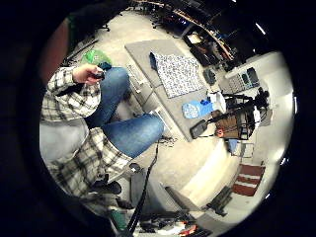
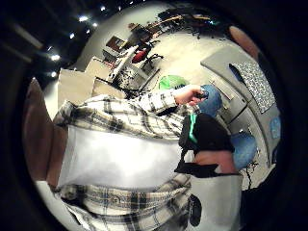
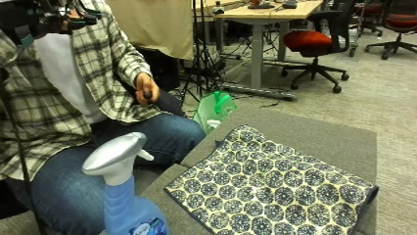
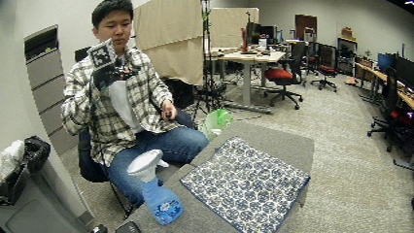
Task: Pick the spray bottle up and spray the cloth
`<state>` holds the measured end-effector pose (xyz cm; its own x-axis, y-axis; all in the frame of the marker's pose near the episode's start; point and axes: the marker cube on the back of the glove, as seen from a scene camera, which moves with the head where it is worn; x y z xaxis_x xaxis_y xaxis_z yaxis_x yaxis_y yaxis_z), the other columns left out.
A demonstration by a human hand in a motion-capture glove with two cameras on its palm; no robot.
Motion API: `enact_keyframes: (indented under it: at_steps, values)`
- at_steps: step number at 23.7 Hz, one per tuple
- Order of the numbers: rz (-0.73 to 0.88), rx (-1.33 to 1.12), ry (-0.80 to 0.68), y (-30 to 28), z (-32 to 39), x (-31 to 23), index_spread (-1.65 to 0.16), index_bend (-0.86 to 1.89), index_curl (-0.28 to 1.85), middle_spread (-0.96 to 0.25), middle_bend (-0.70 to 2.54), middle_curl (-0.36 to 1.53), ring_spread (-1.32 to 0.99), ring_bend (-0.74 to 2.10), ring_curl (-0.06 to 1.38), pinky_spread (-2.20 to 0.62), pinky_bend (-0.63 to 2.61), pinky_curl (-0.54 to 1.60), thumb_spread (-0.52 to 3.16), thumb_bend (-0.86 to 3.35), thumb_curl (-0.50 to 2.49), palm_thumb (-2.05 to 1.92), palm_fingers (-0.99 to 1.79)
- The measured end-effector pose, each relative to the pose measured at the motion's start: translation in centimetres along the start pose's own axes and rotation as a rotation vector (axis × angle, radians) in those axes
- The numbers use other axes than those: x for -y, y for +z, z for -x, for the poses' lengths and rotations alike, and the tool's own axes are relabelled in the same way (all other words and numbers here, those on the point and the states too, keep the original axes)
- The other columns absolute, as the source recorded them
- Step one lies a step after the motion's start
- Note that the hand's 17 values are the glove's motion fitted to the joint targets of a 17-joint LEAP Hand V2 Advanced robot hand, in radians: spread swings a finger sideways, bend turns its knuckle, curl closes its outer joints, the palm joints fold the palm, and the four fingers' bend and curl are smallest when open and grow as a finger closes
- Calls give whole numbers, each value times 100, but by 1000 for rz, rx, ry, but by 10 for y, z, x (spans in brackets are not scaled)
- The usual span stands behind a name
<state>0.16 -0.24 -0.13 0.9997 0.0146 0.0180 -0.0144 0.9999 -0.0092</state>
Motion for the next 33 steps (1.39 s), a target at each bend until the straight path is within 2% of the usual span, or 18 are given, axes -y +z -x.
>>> enact_keyframes:
  at_steps: [5, 11, 13, 16, 17, 21, 25, 33]
  values:
    - [10, 13, 21, 0, 1, 5, -25, 21, 14, -5, 20, 10, 4, 34, 11, 12, 32, 9, 65, 32, 16, 51, 41]
    - [12, -14, 16, 3, -2, 5, -30, 19, 19, -6, 19, 15, 5, 33, 15, 16, 33, 12, 88, 31, 22, 54, 40]
    - [20, -23, -39, 4, -3, 3, -31, 18, 20, -6, 19, 16, 5, 33, 16, 17, 33, 13, 93, 30, 23, 54, 39]
    - [27, -98, -252, 7, -16, -3, -32, 18, 22, -7, 19, 18, 5, 32, 17, 18, 33, 14, 99, 28, 25, 55, 39]
    - [27, -108, -280, 7, -19, -4, -33, 18, 22, -7, 19, 18, 5, 32, 17, 18, 33, 14, 101, 28, 26, 55, 38]
    - [29, -28, -72, 7, -8, 2, -33, 17, 24, -7, 19, 20, 6, 32, 18, 19, 33, 15, 106, 26, 29, 56, 38]
    - [31, -18, -77, 11, -11, 1, -34, 17, 25, -7, 18, 22, 6, 33, 20, 20, 33, 16, 110, 23, 31, 57, 37]
    - [32, 41, 133, 20, -35, -9, -34, 17, 27, -7, 18, 24, 6, 33, 22, 20, 34, 17, 114, 19, 35, 59, 36]
